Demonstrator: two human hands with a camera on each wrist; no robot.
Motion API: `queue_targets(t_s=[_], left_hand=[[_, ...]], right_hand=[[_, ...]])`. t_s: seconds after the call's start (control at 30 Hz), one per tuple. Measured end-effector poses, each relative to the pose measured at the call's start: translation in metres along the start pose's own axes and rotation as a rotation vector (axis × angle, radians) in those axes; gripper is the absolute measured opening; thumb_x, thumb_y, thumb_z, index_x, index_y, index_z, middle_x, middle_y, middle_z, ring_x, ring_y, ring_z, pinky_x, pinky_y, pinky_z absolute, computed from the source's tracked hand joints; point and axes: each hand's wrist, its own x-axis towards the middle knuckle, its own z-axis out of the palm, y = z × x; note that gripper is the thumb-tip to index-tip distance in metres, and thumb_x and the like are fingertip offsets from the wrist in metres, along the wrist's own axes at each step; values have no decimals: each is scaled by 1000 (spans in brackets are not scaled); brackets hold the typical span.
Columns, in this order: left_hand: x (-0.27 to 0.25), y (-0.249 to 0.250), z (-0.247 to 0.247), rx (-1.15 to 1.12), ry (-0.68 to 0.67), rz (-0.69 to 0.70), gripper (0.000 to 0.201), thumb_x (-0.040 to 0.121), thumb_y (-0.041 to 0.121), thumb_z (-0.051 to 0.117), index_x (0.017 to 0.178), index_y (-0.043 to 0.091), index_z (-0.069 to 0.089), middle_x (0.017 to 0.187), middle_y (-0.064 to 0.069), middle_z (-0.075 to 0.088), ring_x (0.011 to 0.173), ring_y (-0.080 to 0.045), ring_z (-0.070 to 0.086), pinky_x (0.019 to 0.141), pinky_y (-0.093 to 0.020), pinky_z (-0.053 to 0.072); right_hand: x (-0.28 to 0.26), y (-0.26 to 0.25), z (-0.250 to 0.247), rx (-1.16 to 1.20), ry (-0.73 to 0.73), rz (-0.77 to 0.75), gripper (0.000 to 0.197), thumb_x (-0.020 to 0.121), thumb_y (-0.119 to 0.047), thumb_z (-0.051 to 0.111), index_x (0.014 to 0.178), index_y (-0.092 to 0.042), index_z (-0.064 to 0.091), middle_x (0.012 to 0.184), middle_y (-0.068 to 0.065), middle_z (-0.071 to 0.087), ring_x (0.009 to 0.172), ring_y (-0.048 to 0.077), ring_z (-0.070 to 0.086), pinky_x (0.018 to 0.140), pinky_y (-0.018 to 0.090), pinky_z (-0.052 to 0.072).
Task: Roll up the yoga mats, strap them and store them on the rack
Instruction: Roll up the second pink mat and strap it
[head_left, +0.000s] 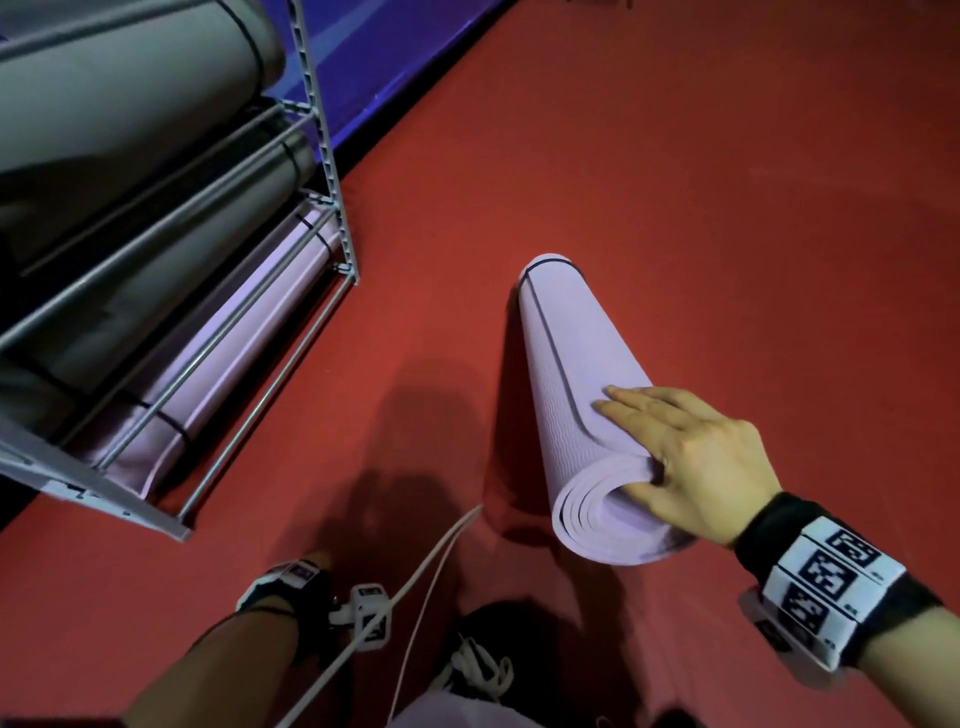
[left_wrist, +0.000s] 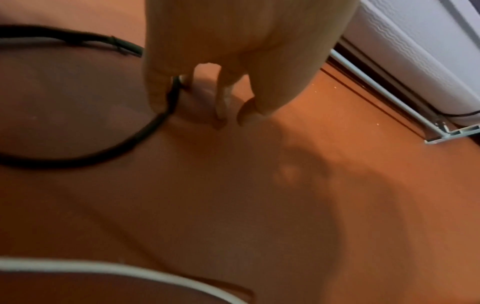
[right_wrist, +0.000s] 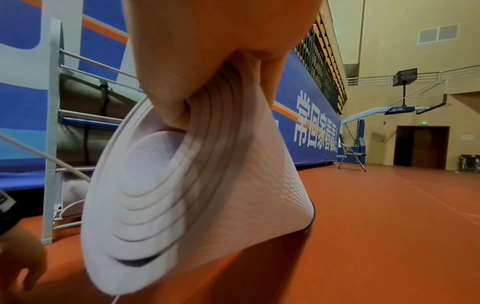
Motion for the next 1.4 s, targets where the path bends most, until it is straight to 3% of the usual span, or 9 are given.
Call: queue_targets(t_s=[0.2, 0.33, 0.43, 0.63, 0.73, 0.9, 1.03, 1.2, 1.4], left_hand=[[16, 15, -5, -127, 64, -5, 53, 89, 32, 58, 140, 20, 45, 145, -6, 44, 130, -25, 46, 104, -30, 39], [34, 27, -19, -261, 245, -22, 39, 87, 12, 64, 122, -4, 61, 122, -22, 62, 109, -33, 62, 65, -24, 52], [20, 49, -58, -563, 349, -4, 22, 89, 7, 60, 106, -5, 70, 107, -22, 69, 100, -30, 65, 73, -28, 47], [-61, 103, -159, -773, 552, 451, 17, 74, 12, 82, 64, 9, 69, 57, -4, 61, 61, -14, 49, 57, -26, 37], [-138, 135, -202, -796, 651, 788, 20, 83, 13, 73, 69, 0, 67, 61, -6, 59, 59, -11, 49, 58, -20, 39], [-279, 169, -244, -950, 829, 1288, 19, 92, 14, 62, 73, 11, 60, 59, 8, 59, 54, 2, 50, 55, -8, 41], [-354, 173, -256, -997, 907, 1520, 20, 96, 18, 56, 76, 20, 60, 61, 16, 61, 55, 4, 50, 57, -8, 38], [-404, 177, -259, -1180, 897, 1635, 22, 97, 26, 55, 79, 22, 67, 53, 8, 44, 43, -4, 36, 43, -17, 31], [-383, 207, -255, -1009, 773, 1351, 22, 95, 24, 58, 79, 14, 70, 57, 5, 56, 49, -2, 47, 52, -15, 39]], right_hand=[[3, 4, 2, 6, 121, 34, 67, 61, -47, 51, 122, -27, 69, 125, -12, 66, 107, 15, 65, 56, 26, 55], [4, 12, -8, 95, 186, 176, 68, 62, -50, 51, 126, -31, 65, 128, -14, 64, 113, 15, 63, 76, 31, 56], [8, 15, -25, 140, 185, 285, 73, 62, -52, 43, 130, -34, 61, 131, -13, 62, 118, 18, 60, 88, 32, 50], [31, 9, -89, 288, 316, 488, 61, 62, -48, 51, 120, -38, 64, 114, -5, 71, 108, 27, 63, 85, 33, 49], [40, -3, -127, 316, 425, 571, 46, 68, -45, 64, 114, -37, 65, 105, -6, 73, 104, 26, 64, 82, 31, 48], [44, -26, -182, 317, 521, 636, 36, 71, -40, 69, 105, -29, 67, 107, -1, 66, 102, 28, 61, 78, 32, 44], [37, -40, -207, 348, 517, 663, 34, 68, -37, 71, 100, -27, 69, 101, -1, 69, 96, 29, 63, 77, 32, 50], [27, -48, -213, 418, 486, 651, 33, 67, -36, 74, 98, -27, 68, 95, -1, 71, 92, 28, 65, 77, 32, 52], [37, -49, -203, 674, 594, 611, 39, 78, -14, 66, 116, -19, 57, 104, -1, 64, 96, 22, 60, 79, 28, 45]])
